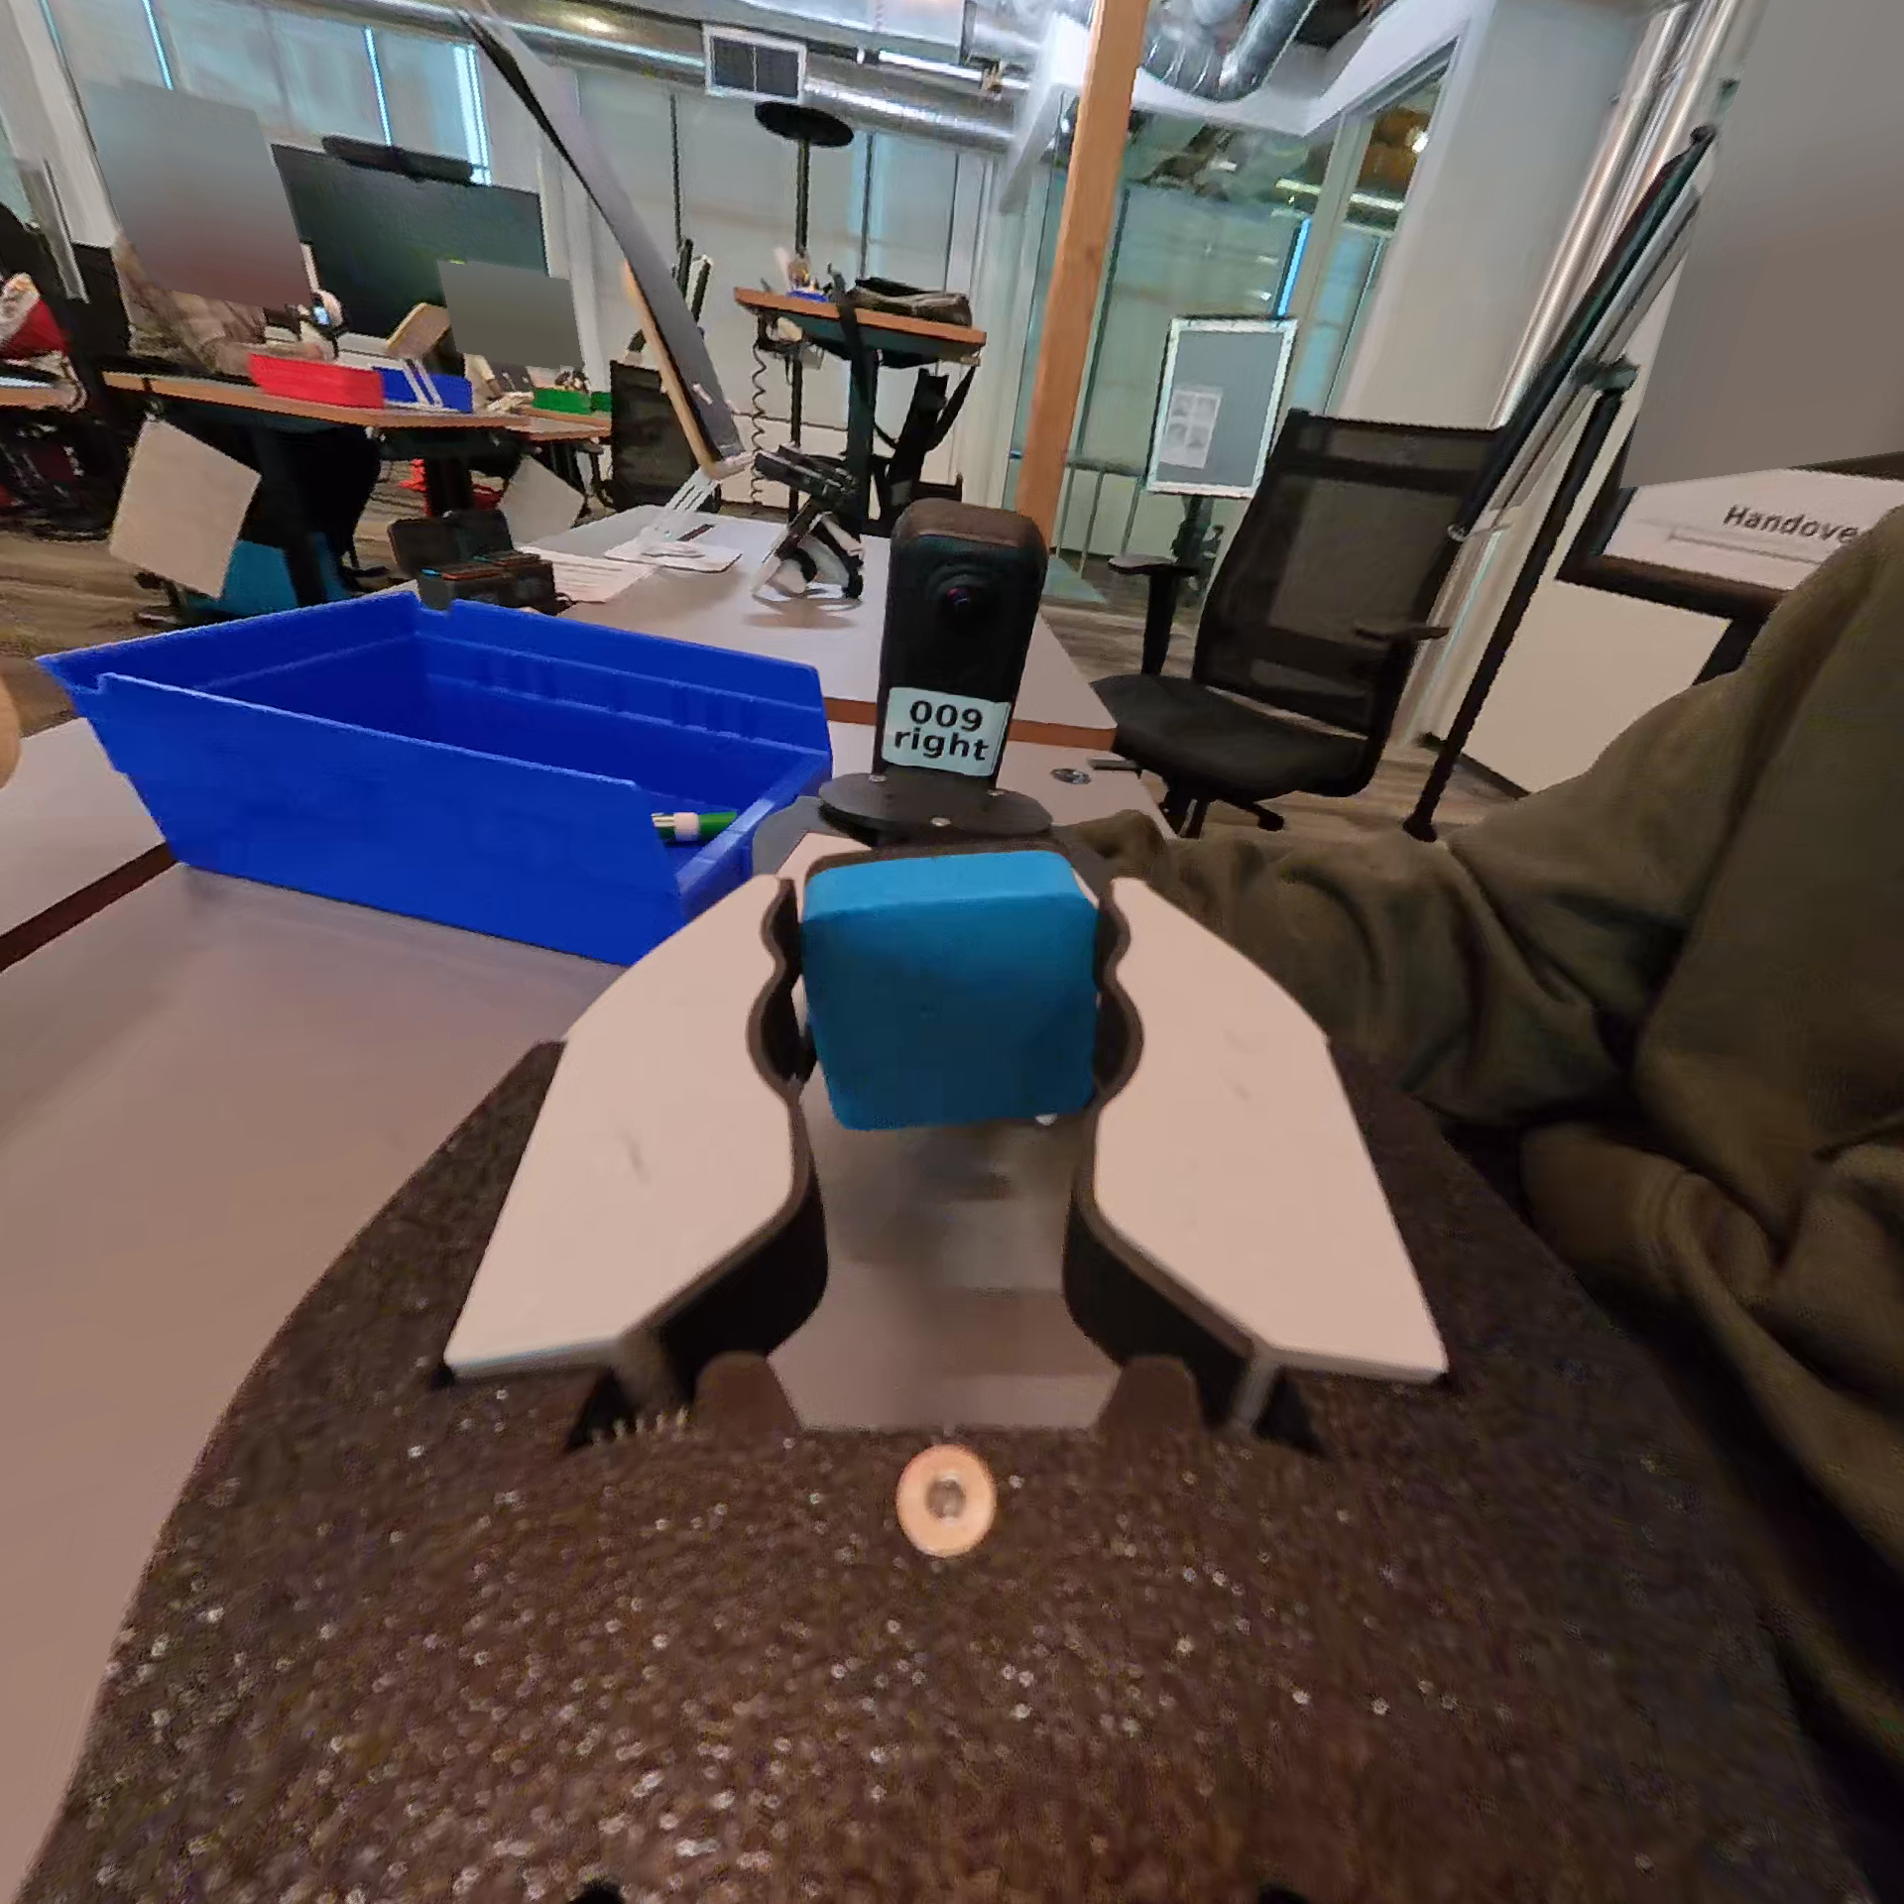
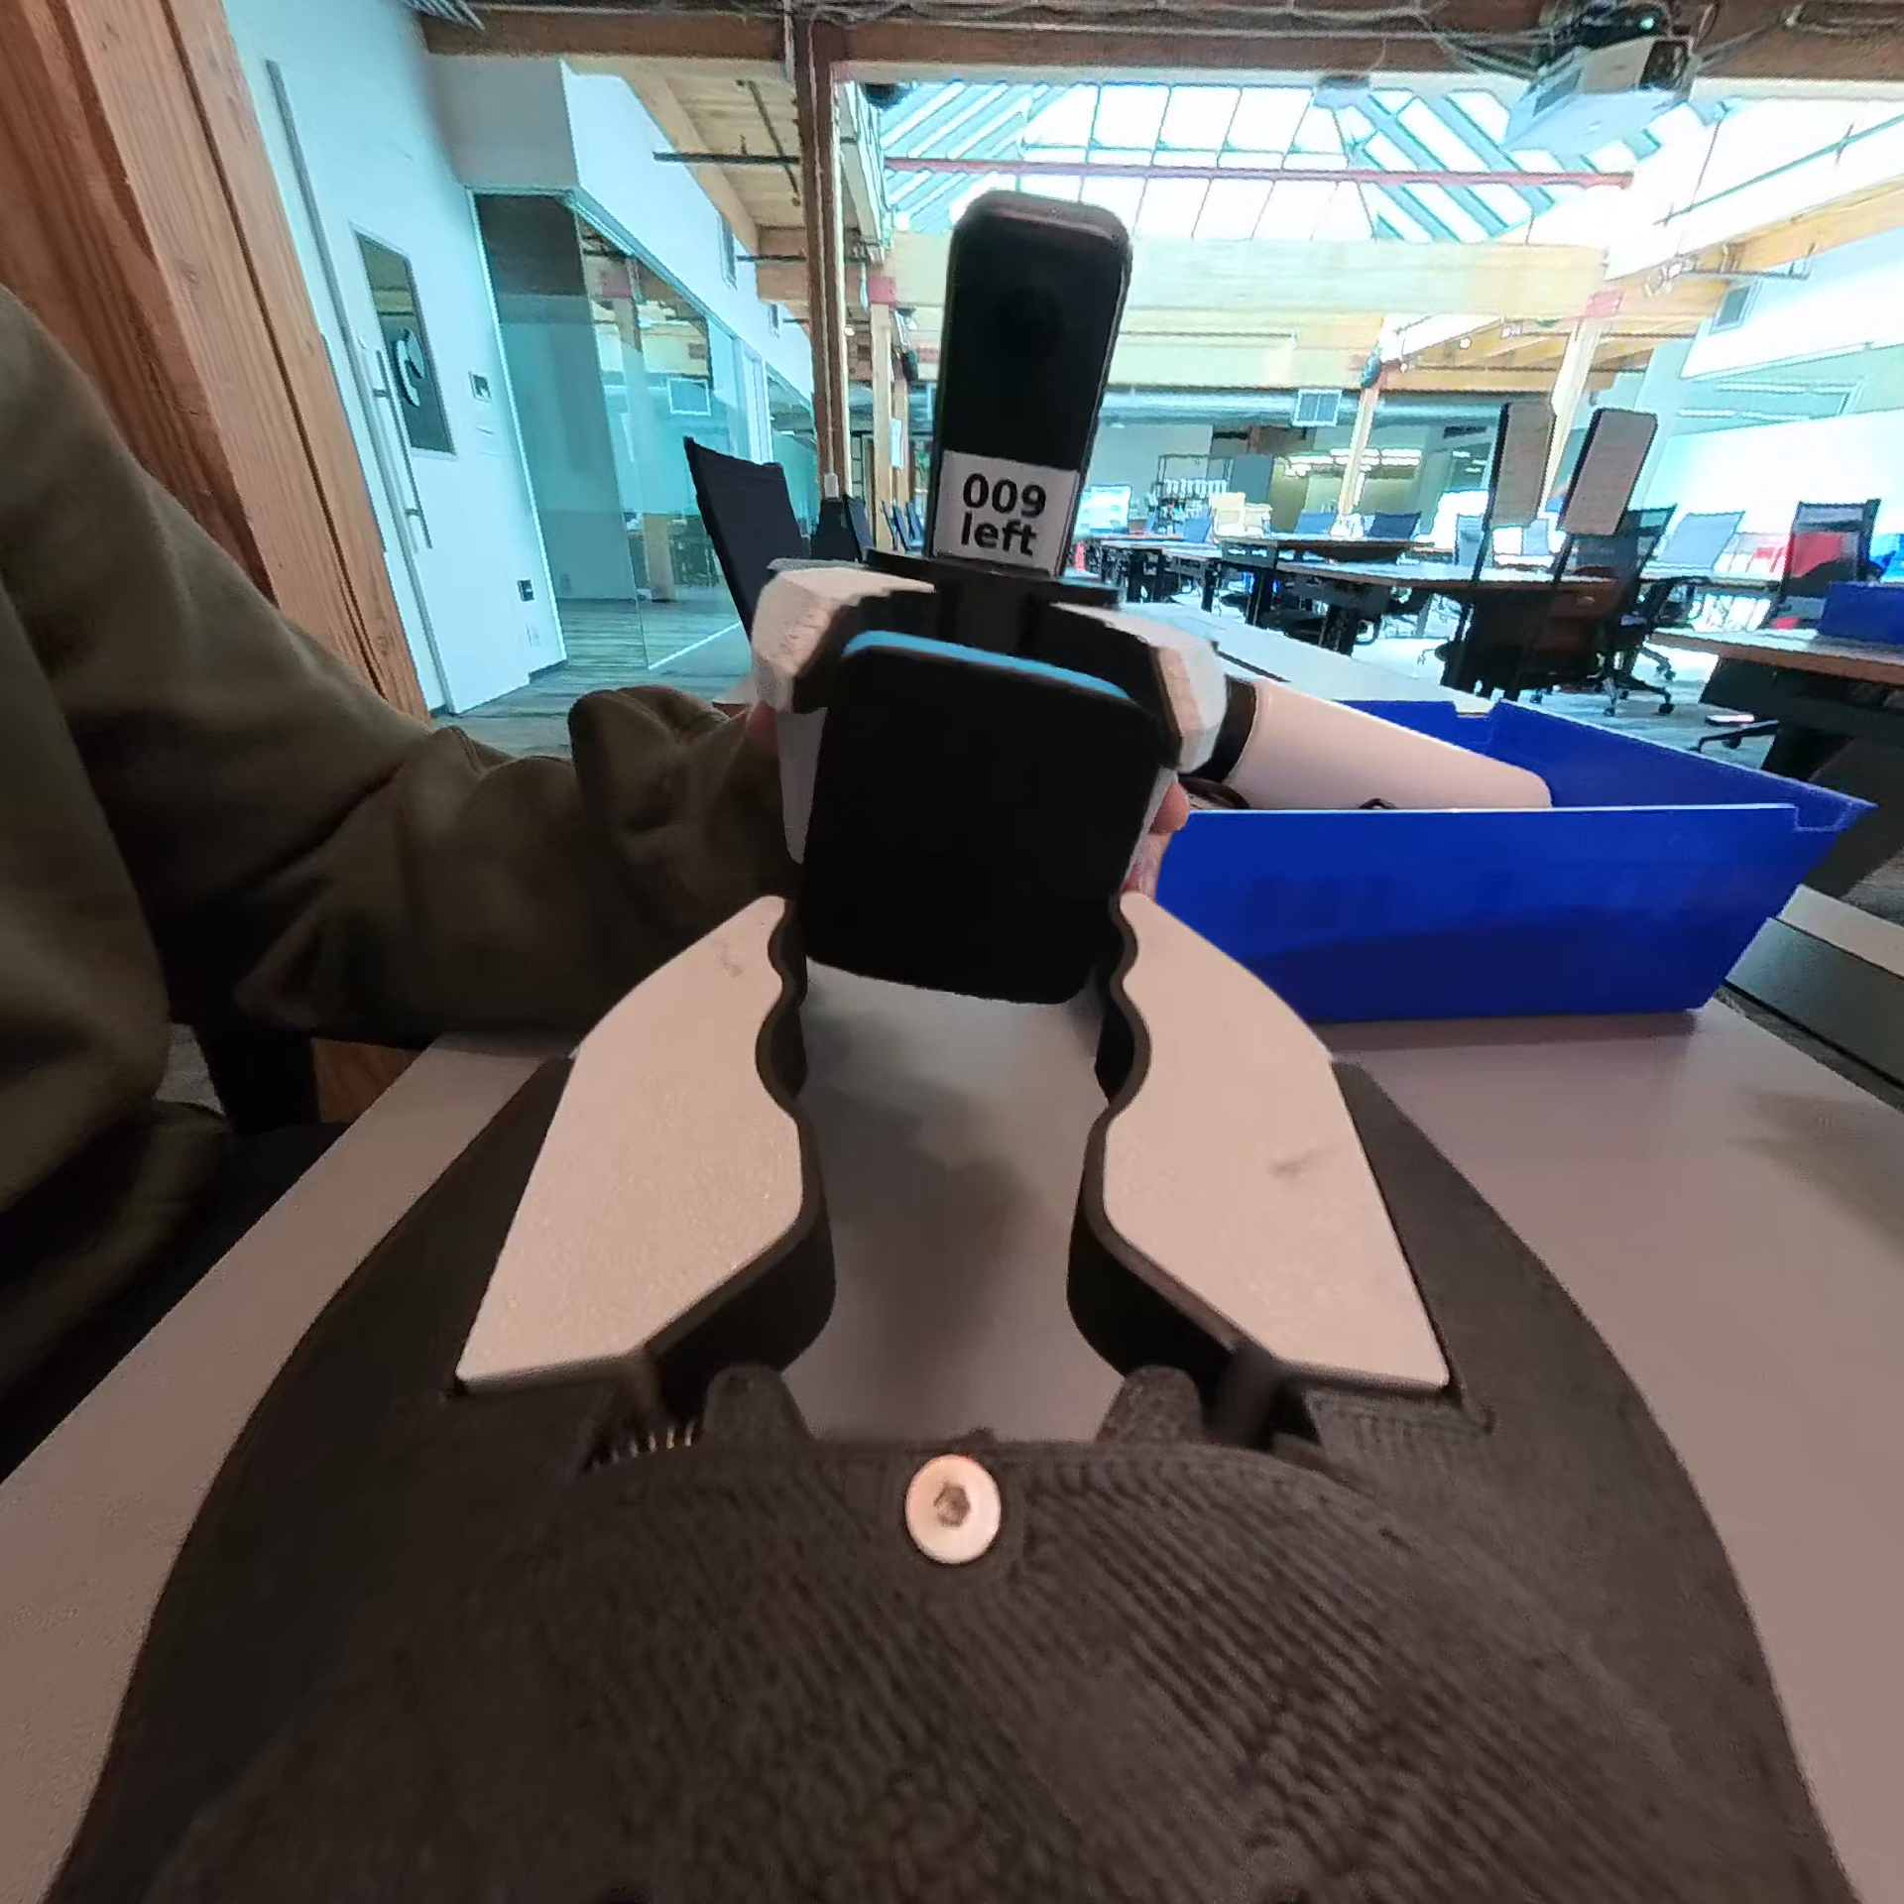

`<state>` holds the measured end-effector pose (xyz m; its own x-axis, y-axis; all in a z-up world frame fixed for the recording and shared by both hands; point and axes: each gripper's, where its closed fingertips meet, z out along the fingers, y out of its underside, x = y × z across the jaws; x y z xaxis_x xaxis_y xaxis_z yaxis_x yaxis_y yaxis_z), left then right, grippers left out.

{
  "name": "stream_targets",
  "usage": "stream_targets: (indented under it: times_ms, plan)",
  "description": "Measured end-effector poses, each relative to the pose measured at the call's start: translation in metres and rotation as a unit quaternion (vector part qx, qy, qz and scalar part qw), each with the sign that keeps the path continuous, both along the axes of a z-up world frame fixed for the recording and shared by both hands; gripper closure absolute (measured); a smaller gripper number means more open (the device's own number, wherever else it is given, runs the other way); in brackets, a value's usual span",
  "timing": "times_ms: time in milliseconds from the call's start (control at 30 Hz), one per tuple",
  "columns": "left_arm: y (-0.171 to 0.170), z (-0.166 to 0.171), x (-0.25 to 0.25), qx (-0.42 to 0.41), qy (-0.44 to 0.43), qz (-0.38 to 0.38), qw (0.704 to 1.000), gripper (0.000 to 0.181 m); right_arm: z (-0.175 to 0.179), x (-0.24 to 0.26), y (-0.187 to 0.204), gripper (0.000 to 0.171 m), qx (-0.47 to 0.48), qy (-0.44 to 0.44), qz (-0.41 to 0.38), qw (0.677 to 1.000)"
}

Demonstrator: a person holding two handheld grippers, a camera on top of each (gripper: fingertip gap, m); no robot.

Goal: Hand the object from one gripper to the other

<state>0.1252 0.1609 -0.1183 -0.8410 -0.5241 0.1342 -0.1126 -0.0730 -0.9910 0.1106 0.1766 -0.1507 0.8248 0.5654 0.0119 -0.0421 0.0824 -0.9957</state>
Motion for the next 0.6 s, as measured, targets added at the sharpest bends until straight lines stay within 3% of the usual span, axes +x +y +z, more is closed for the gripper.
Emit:
stream_targets:
  times_ms: [100, 167, 233, 367, 467, 600]
  plan:
    - [0.008, 0.000, 0.012, 0.026, -0.025, 0.056, 0.998, 0.128, -0.005, 0.015, 0.007, 0.117, -0.022, 0.025, -0.046, 0.998]
    - [0.015, -0.003, 0.018, 0.079, -0.059, 0.100, 0.990, 0.129, -0.005, 0.025, 0.008, 0.100, -0.052, 0.085, -0.048, 0.994]
    - [0.021, -0.008, 0.024, 0.146, -0.089, 0.139, 0.975, 0.128, -0.002, 0.029, 0.006, 0.093, -0.076, 0.158, -0.020, 0.984]
    - [0.023, -0.026, 0.034, 0.291, -0.148, 0.184, 0.927, 0.128, 0.010, 0.042, 0.007, 0.109, -0.077, 0.263, -0.020, 0.962]
    - [0.024, -0.036, 0.038, 0.401, -0.208, 0.199, 0.870, 0.128, -0.001, 0.052, 0.013, 0.114, -0.102, 0.247, -0.070, 0.961]
    - [0.028, -0.042, 0.046, 0.475, -0.231, 0.228, 0.818, 0.128, -0.014, 0.054, 0.015, 0.127, -0.126, 0.183, -0.107, 0.969]
